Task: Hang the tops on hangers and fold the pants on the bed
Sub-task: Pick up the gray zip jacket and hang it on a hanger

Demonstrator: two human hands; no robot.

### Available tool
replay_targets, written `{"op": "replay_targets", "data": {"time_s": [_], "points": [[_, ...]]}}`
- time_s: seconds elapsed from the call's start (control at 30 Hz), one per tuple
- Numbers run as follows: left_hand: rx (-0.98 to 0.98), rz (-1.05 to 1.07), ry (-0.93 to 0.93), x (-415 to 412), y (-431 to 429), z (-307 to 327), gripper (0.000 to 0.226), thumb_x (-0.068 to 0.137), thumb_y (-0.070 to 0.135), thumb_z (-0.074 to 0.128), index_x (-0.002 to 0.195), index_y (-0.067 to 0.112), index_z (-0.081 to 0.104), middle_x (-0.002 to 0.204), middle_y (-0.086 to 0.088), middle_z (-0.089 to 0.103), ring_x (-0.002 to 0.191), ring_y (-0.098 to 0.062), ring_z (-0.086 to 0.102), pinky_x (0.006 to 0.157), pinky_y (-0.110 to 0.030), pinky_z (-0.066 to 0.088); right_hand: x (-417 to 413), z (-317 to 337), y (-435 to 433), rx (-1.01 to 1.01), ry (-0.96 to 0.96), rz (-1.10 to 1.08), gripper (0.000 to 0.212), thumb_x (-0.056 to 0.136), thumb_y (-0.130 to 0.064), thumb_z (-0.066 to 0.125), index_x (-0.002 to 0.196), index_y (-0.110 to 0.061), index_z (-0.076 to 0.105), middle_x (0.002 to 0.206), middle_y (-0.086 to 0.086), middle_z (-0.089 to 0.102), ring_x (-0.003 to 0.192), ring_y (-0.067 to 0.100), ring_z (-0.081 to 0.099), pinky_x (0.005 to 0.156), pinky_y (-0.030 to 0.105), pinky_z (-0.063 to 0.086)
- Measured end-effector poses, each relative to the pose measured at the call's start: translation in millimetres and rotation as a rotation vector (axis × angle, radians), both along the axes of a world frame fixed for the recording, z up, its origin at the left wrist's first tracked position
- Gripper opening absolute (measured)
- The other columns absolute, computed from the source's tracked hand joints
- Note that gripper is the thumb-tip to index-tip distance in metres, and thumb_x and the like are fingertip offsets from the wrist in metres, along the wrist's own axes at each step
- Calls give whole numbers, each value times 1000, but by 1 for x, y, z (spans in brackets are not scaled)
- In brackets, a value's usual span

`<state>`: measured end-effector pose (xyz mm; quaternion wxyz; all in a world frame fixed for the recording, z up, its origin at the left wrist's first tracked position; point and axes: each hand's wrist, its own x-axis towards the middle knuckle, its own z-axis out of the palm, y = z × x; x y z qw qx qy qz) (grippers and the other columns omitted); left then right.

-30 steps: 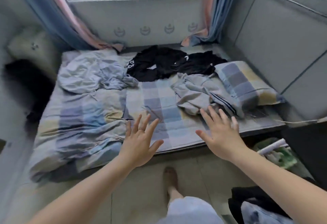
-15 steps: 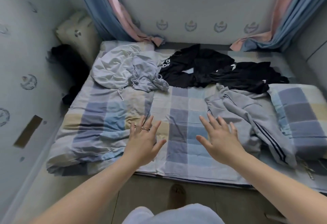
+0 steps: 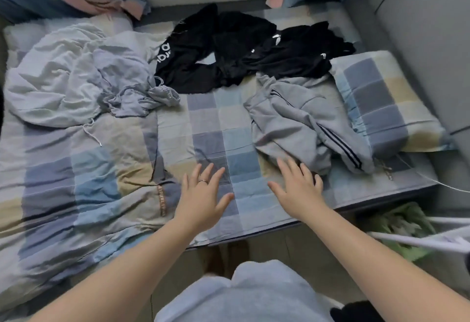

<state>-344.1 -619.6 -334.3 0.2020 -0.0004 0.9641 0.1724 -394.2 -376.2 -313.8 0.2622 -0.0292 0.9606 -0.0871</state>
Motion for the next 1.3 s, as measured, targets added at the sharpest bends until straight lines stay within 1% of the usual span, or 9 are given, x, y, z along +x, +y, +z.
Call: {"op": "replay_targets", "data": {"time_s": [0.3, 0.67, 0.77, 0.93, 1.03, 1.1, 1.17, 1.23, 1.3], "points": [[38, -130, -149, -71, 81, -56, 71, 98, 66, 35, 159, 32, 19, 168, -1, 14, 155, -28, 2, 125, -50, 9, -1, -46, 118, 78, -198, -278, 65, 101, -62, 25, 158, -41, 0, 168, -11, -2, 154, 22, 1, 120, 57, 5], [14, -137, -423, -139, 246, -156, 72, 97, 61, 48, 156, 27, 24, 166, -5, 20, 153, -30, 11, 120, -46, 21, -103, -153, 286, 100, -363, -214, 64, 103, -55, 33, 159, -36, 8, 168, -6, 7, 153, 23, 11, 120, 54, 14], [79, -10, -526, -157, 293, -204, 75, 94, 59, 54, 156, 26, 27, 163, -5, 26, 148, -31, 22, 117, -46, 29, -135, -205, 314, 74, -398, -203, 66, 103, -51, 38, 160, -34, 8, 168, -6, 7, 153, 24, 12, 119, 54, 19], [250, 249, -662, -187, 360, -299, 88, 88, 51, 68, 156, 20, 22, 158, -9, 34, 143, -33, 33, 112, -47, 36, -173, -303, 341, -120, -444, -186, 74, 99, -43, 54, 160, -33, 12, 168, -9, 6, 153, 22, 15, 118, 56, 25], [338, 414, -618, -206, 385, -349, 86, 81, 51, 74, 149, 19, 33, 149, -6, 44, 138, -30, 40, 109, -46, 41, -186, -359, 348, -98, -415, -88, 89, 92, -42, 67, 159, -37, 9, 168, -13, 1, 153, 20, 8, 118, 58, 23], [502, 612, -538, -225, 400, -372, 78, 80, 50, 77, 144, 21, 45, 138, 0, 56, 131, -23, 49, 108, -41, 43, -191, -392, 349, -31, -384, -15, 101, 85, -47, 73, 158, -39, 3, 167, -14, -6, 154, 23, 0, 116, 61, 20], [630, 848, -445, -249, 413, -387, 61, 83, 47, 75, 135, 22, 56, 116, 11, 66, 114, -14, 59, 94, -30, 49, -195, -419, 348, 7, -348, 13, 109, 80, -51, 76, 157, -40, -1, 167, -10, -10, 153, 28, -3, 115, 65, 18], [611, 950, -383, -275, 420, -396, 48, 90, 44, 68, 130, 20, 60, 107, 12, 67, 109, -16, 61, 89, -29, 47, -203, -437, 345, -10, -266, -18, 105, 78, -51, 77, 156, -39, 8, 166, -3, 0, 152, 31, 4, 113, 65, 20], [586, 976, -422, -292, 419, -403, 43, 96, 37, 61, 132, 12, 60, 119, 0, 67, 120, -26, 58, 101, -35, 46, -215, -444, 341, -68, -130, -61, 79, 81, -41, 74, 148, -38, 32, 160, 1, 20, 145, 32, 22, 109, 60, 33]]}}
